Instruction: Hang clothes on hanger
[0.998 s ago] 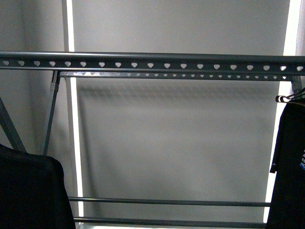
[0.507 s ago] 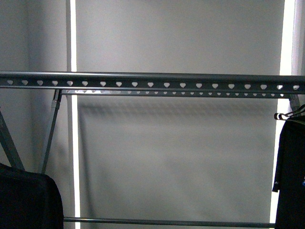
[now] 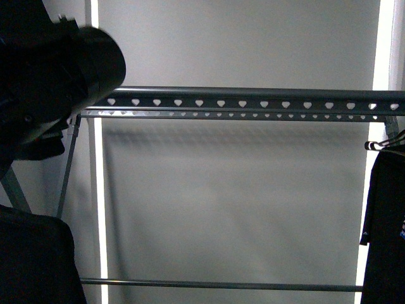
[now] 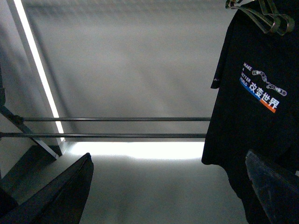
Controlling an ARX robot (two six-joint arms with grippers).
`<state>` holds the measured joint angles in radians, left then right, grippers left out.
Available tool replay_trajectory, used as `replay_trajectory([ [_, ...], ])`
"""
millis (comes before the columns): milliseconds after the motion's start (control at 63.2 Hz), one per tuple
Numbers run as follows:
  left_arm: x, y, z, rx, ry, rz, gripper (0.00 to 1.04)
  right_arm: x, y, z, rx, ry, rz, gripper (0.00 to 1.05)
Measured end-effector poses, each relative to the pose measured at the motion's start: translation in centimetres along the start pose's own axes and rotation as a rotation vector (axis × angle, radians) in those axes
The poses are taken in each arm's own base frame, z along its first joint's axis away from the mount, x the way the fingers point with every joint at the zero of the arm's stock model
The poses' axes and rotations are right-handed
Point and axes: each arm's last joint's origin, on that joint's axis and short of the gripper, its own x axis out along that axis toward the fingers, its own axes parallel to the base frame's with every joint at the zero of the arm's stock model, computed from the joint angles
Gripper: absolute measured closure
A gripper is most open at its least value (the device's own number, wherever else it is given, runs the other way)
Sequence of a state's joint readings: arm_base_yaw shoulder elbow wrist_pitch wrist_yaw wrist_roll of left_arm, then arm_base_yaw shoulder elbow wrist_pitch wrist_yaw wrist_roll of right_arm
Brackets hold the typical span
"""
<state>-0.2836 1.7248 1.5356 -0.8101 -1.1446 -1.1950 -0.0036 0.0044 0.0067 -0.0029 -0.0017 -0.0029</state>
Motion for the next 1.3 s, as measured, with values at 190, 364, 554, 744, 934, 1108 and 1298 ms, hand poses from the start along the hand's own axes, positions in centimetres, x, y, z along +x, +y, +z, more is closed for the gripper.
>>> replay_trajectory([
  [190, 4.4, -1.4, -2.2, -0.031, 0.025, 0.134, 0.07, 0.0, 0.0, 0.0, 0.000, 0.000, 0.000, 0.07],
  [364, 6.2, -1.5, -3.1, -0.055, 0.040, 0.175, 0.07, 0.0, 0.0, 0.0, 0.000, 0.000, 0.000, 0.07],
  [554, 6.4, -2.5, -4.0, -0.111, 0.038, 0.099, 0.07, 0.0, 0.0, 0.0, 0.000, 0.000, 0.000, 0.07],
  [744, 5.2, -2.9, -5.8, -0.047, 0.083, 0.046, 0.07, 0.0, 0.0, 0.0, 0.000, 0.000, 0.000, 0.07],
  [934, 4.7, -3.7, -6.6, -0.026, 0.115, -0.006, 0.13, 0.0, 0.0, 0.0, 0.000, 0.000, 0.000, 0.07],
  [1108, 4.7, -4.0, -6.5, -0.024, 0.092, -0.032, 0.42, 0.0, 0.0, 0.0, 0.000, 0.000, 0.000, 0.07],
  [1298, 4.8, -3.9, -6.2, -0.007, 0.069, -0.053, 0.81, 0.0, 0.0, 0.0, 0.000, 0.000, 0.000, 0.07],
])
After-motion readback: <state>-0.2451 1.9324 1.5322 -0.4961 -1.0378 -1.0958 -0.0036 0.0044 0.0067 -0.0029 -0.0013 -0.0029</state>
